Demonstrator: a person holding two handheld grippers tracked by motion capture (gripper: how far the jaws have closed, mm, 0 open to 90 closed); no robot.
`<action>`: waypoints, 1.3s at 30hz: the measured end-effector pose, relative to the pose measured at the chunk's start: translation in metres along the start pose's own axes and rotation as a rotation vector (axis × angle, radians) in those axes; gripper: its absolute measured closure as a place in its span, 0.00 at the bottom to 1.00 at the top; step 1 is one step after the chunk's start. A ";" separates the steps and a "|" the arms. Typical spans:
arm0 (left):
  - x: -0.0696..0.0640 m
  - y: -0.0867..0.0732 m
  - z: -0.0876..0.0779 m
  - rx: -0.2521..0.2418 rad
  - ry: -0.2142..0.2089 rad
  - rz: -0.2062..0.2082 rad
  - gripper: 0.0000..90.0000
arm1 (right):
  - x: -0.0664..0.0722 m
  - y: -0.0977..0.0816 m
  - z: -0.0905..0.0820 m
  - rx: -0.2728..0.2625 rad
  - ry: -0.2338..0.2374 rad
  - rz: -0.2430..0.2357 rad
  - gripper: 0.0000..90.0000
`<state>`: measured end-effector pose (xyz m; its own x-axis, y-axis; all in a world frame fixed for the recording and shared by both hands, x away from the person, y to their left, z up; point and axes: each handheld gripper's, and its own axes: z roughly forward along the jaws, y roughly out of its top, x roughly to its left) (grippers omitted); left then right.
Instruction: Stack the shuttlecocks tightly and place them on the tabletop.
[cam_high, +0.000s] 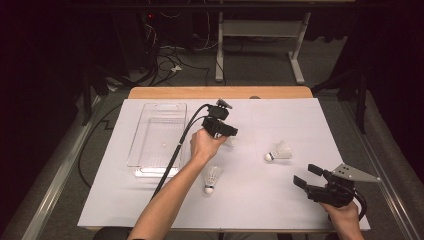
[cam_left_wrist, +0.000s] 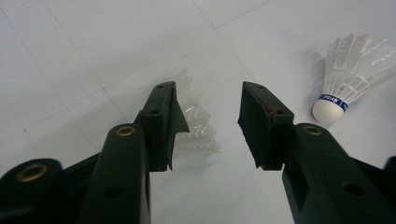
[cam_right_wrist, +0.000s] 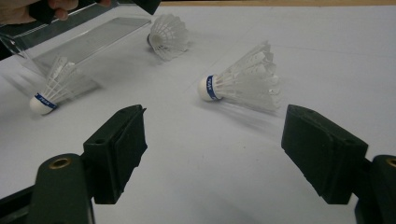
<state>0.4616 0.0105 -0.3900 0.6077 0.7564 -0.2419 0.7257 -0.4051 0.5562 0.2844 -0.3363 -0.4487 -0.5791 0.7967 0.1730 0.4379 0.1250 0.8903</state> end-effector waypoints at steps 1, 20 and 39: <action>-0.002 -0.001 -0.002 -0.010 0.003 0.012 0.61 | 0.000 0.000 0.000 0.000 0.000 0.000 0.24; 0.001 -0.025 -0.035 -0.098 0.028 0.050 0.44 | 0.001 0.000 0.001 0.004 -0.010 -0.009 0.24; -0.003 -0.052 -0.057 -0.140 0.031 0.088 0.44 | 0.001 0.000 0.001 0.005 -0.019 -0.012 0.25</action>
<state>0.4040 0.0580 -0.3729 0.6551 0.7375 -0.1642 0.6166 -0.3963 0.6802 0.2842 -0.3347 -0.4484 -0.5712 0.8063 0.1537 0.4344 0.1380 0.8901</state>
